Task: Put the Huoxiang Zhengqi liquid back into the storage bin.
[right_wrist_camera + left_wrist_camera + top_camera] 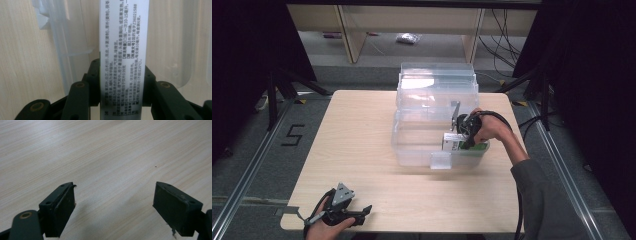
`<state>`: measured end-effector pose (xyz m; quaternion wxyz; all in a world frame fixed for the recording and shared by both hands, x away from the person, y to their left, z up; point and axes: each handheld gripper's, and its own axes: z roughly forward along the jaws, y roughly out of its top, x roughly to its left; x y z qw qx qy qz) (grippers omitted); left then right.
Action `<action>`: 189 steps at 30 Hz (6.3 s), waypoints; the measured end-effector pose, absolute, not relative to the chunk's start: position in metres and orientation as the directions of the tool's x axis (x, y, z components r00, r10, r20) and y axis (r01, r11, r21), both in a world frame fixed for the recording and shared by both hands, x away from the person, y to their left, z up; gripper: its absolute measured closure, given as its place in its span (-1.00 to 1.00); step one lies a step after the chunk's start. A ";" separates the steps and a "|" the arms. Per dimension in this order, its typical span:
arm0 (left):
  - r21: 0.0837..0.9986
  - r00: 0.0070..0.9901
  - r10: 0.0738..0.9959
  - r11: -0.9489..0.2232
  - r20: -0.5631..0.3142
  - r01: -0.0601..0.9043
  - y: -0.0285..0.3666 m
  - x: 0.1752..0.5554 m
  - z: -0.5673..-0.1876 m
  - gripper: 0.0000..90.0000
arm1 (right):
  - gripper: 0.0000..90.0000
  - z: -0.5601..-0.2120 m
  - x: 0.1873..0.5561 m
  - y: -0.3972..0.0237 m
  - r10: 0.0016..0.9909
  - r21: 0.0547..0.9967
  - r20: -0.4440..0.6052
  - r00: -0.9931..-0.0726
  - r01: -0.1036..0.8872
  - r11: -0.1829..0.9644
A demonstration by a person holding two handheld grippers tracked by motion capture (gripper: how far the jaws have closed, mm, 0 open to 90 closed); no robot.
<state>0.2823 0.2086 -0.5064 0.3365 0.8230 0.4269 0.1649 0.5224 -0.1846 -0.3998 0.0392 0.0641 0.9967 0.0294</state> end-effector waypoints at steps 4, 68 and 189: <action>0.695 0.582 0.813 -0.411 -0.013 0.589 0.209 0.283 -0.506 -0.62 | 0.41 -0.402 0.520 -0.184 0.163 0.059 -0.052 -0.985 0.160 0.985; 0.695 0.576 0.818 -0.406 -0.014 0.594 0.209 0.284 -0.506 -0.63 | -0.42 -0.343 0.496 -0.214 0.598 0.484 -0.046 -0.800 0.506 0.714; 0.702 0.581 0.814 -0.411 -0.003 0.581 0.206 0.283 -0.506 -0.63 | -0.54 -0.410 0.381 -0.213 0.610 0.672 0.017 -0.792 0.461 0.579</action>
